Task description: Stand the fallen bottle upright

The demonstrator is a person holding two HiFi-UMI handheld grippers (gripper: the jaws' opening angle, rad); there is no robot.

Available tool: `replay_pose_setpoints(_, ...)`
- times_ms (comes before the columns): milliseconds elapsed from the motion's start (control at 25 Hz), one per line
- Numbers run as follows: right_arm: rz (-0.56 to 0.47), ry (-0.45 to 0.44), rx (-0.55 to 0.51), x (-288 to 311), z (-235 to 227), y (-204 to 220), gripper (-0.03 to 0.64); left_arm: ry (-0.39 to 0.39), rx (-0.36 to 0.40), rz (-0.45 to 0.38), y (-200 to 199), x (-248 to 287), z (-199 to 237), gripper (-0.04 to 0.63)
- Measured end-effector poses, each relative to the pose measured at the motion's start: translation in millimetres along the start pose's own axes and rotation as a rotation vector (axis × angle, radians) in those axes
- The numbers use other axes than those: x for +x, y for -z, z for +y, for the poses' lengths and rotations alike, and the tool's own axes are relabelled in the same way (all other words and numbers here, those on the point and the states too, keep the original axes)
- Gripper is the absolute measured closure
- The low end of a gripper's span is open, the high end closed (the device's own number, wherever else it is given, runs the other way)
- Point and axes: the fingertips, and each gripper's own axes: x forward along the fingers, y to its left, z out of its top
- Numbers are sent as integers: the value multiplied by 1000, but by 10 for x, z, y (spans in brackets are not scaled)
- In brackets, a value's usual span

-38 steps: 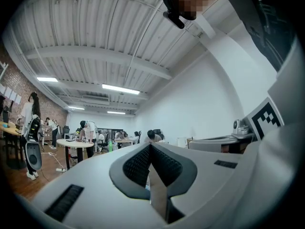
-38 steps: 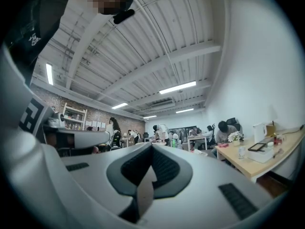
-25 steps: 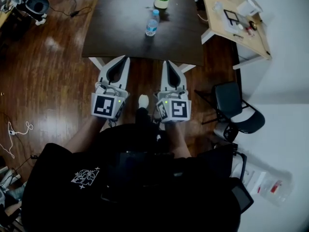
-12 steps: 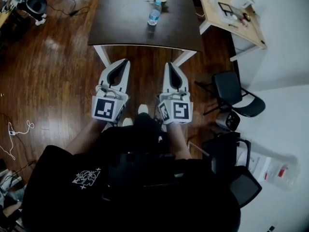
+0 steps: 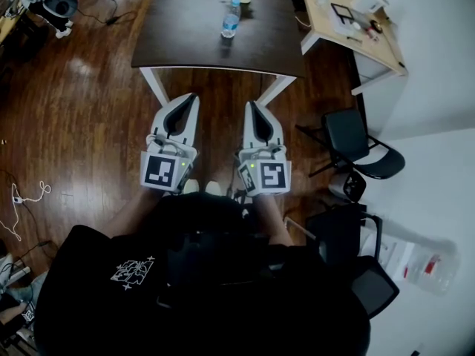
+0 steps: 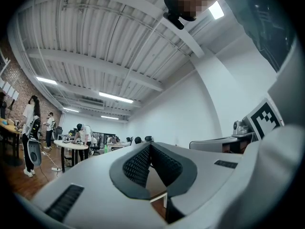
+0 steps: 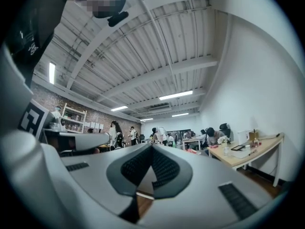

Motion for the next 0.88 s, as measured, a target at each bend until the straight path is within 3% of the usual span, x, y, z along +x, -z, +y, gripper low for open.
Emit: replay_pose_setpoints(880, -23, -27, 3, -211, 94, -64, 603, 21, 21, -5, -61, -118, -280, 598)
